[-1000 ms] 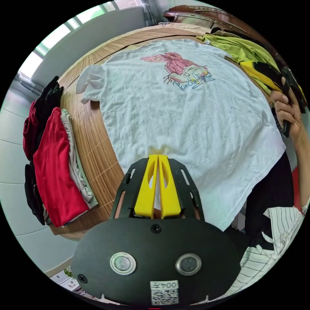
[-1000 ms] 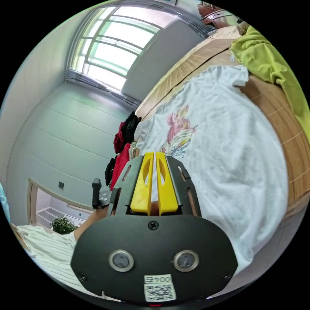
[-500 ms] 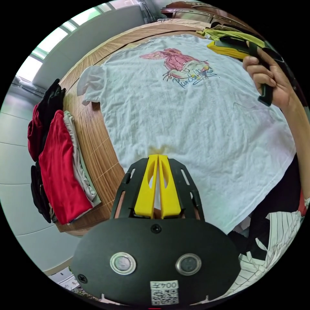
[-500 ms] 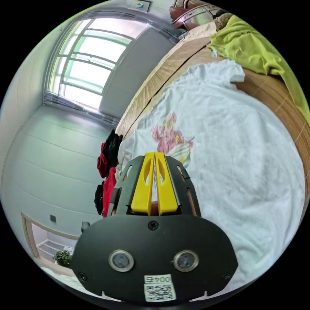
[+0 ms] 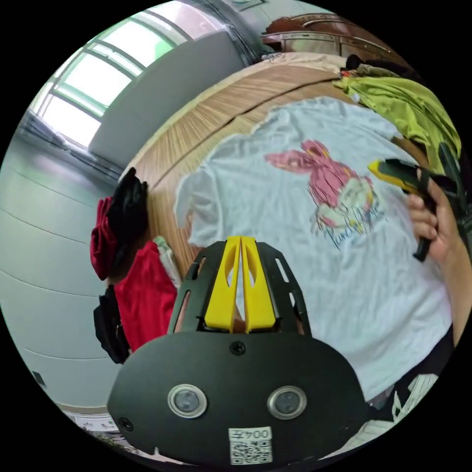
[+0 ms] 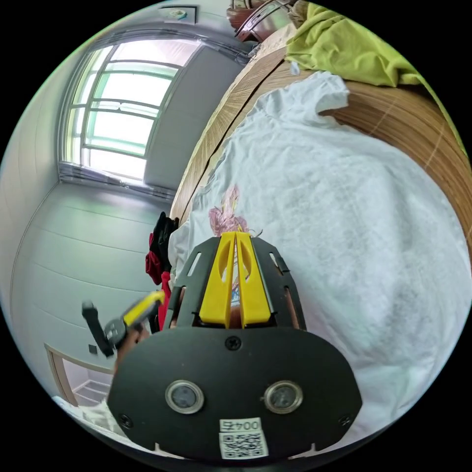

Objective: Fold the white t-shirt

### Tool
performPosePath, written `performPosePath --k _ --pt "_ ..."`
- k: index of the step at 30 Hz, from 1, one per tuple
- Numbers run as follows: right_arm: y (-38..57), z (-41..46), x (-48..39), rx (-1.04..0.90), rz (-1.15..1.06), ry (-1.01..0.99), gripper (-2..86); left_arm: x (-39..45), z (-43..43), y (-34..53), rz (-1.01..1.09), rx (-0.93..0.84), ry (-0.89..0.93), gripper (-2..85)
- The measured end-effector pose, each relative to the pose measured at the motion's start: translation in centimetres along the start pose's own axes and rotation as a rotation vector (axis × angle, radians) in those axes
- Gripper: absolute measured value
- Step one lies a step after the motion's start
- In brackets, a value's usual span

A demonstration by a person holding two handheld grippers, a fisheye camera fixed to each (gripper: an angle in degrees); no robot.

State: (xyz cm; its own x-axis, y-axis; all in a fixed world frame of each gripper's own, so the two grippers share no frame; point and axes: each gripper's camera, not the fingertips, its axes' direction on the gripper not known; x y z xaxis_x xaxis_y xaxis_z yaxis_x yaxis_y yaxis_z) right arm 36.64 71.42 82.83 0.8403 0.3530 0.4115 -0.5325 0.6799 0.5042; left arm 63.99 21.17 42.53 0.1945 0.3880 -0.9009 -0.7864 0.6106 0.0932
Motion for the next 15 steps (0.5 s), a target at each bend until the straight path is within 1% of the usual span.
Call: performPosePath --k 1,2,3,4,5,6,7,9,11,15 --pt "0.2 0.4 -0.2 -0.008 -0.004 -0.002 -0.7 -2.2 1.2 -3.2 -0.069 0.060 0.045 1.0" --pt "0.5 1.1 -0.6 -0.018 -0.002 -0.008 -0.7 -3.4 2.1 -4.9 -0.110 0.083 0.088 1.0" --pt "0.9 1.9 -0.9 -0.020 -0.001 -0.009 -0.7 -5.7 4.1 -8.0 -0.196 0.090 0.183 1.0" --pt "1.1 2.2 -1.1 -0.021 -0.002 -0.005 -0.8 -7.6 6.9 -11.3 -0.261 0.052 0.296 1.0" --pt "1.4 3.0 -1.5 -0.027 0.003 0.002 -0.8 -8.4 8.5 -12.8 -0.290 0.024 0.351 1.1" --pt "1.7 3.7 -1.8 -0.036 0.011 -0.006 -0.8 -9.8 11.4 -15.4 -0.364 -0.033 0.423 1.2" --pt "1.8 4.0 -2.0 -0.040 0.013 -0.012 -0.8 -11.0 13.8 -17.4 -0.439 -0.063 0.458 1.3" --pt "2.5 5.0 -3.3 -0.042 -0.005 -0.007 -0.8 -12.3 16.3 -20.0 -0.523 -0.061 0.468 1.7" --pt "3.1 5.7 -4.1 -0.044 -0.004 -0.004 -0.8 -12.7 18.1 -22.6 -0.539 -0.054 0.460 2.4" --pt "4.0 6.8 -5.8 -0.078 0.025 -0.082 -0.7 -11.1 21.4 -28.1 -0.411 -0.085 0.344 5.6"
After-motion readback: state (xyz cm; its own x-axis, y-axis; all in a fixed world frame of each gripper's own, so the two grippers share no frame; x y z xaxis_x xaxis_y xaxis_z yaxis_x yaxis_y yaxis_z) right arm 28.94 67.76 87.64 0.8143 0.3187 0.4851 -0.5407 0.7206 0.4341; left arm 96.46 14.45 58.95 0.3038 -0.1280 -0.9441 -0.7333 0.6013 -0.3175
